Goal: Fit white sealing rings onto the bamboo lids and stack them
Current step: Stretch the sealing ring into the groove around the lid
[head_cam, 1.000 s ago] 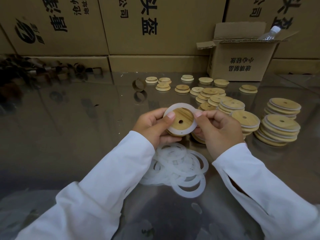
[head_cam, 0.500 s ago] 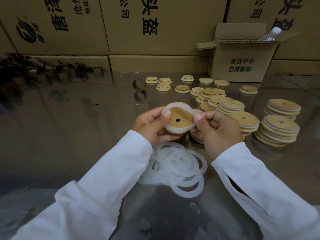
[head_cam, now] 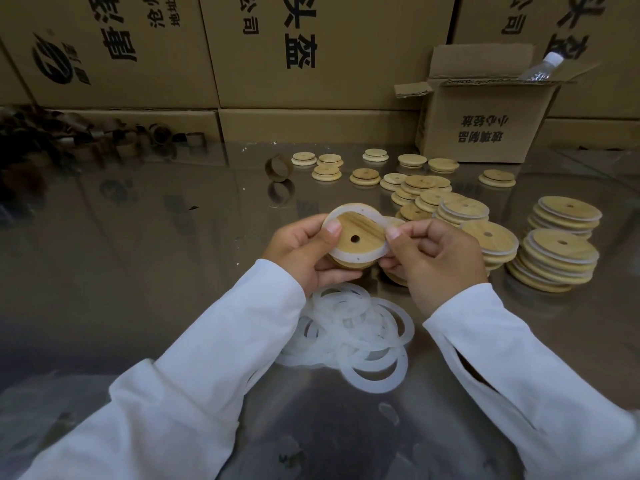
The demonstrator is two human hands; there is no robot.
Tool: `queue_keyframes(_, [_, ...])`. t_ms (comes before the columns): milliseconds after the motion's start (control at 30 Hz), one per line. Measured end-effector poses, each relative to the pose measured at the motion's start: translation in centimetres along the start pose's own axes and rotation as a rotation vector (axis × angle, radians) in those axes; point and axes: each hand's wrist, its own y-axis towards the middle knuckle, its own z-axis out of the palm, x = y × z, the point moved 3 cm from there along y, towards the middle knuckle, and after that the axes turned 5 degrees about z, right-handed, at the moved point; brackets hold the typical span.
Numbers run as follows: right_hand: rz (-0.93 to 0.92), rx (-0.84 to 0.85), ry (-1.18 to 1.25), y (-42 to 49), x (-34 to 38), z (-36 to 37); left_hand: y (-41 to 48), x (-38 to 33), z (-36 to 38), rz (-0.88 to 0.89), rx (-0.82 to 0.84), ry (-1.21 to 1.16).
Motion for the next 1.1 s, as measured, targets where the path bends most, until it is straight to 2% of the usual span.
queue_keyframes(500, [-0.031,-0.022,0.009,-0.1,0.1,0.2,0.0,-0.1,0.2,0.025,-0.008,-0.092])
queue_keyframes(633, [-0.033,-0.032,-0.07,0.0,-0.2,0.0,0.1,-0.2,-0.3,0.016,-0.016,0.034])
queue_keyframes(867, [-0.158,-0.018,-0.245,-0.2,-0.2,0.2,-0.1,-0.5,-0.6,0.14,-0.023,0.283])
queue_keyframes(1100, [-0.148,0.013,-0.263,0.0,-0.3,0.2,0.0,-0.4,-0.8,0.14,-0.007,0.274])
